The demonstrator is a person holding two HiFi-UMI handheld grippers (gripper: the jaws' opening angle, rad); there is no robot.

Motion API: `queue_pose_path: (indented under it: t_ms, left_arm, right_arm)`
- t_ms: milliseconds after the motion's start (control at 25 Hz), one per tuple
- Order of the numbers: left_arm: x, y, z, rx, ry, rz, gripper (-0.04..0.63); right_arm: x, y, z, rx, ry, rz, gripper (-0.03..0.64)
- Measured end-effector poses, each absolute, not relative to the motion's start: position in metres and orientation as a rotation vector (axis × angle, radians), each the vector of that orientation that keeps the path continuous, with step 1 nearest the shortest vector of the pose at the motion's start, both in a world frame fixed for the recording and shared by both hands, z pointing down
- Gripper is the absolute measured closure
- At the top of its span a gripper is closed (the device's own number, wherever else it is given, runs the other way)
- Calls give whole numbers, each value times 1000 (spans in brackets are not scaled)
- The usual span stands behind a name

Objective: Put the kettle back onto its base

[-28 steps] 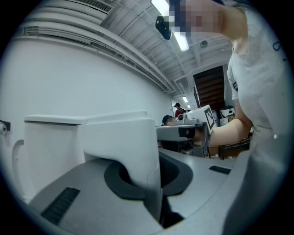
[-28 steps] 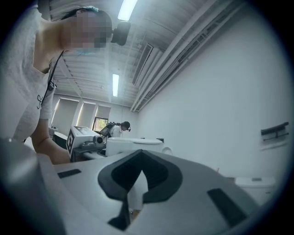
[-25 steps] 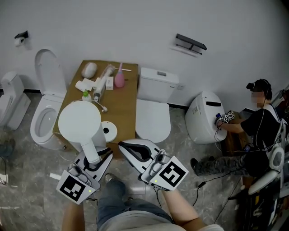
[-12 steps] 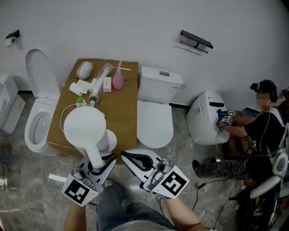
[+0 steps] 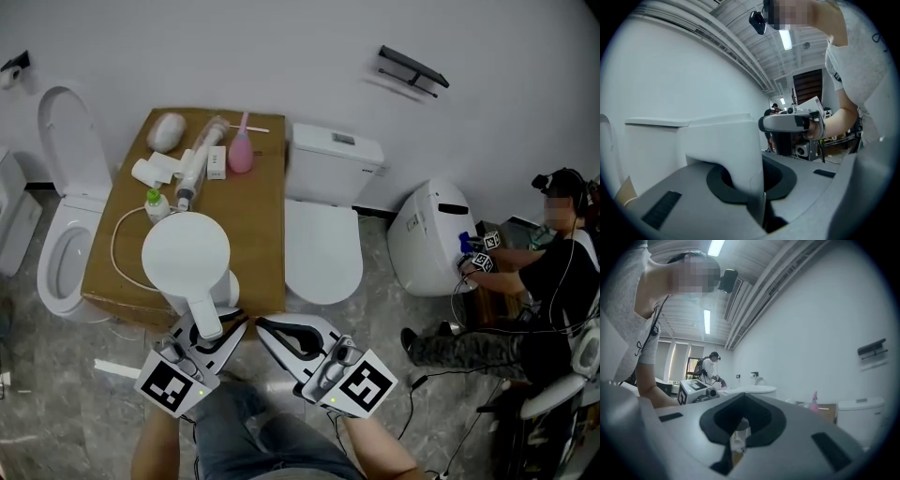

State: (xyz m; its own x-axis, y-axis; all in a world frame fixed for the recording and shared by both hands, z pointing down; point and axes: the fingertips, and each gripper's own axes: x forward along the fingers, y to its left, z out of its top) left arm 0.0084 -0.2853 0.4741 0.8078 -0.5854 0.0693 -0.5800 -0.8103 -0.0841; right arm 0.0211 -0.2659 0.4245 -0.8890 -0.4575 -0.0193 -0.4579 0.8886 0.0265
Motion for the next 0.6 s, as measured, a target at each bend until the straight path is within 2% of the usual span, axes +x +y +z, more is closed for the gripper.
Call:
queue_pose_path:
  t_ms: [600]
  left_arm:
    - [18, -310, 503, -2959, 990, -85, 558]
  right_arm:
    - [25, -257, 452, -720, 3083, 4, 609]
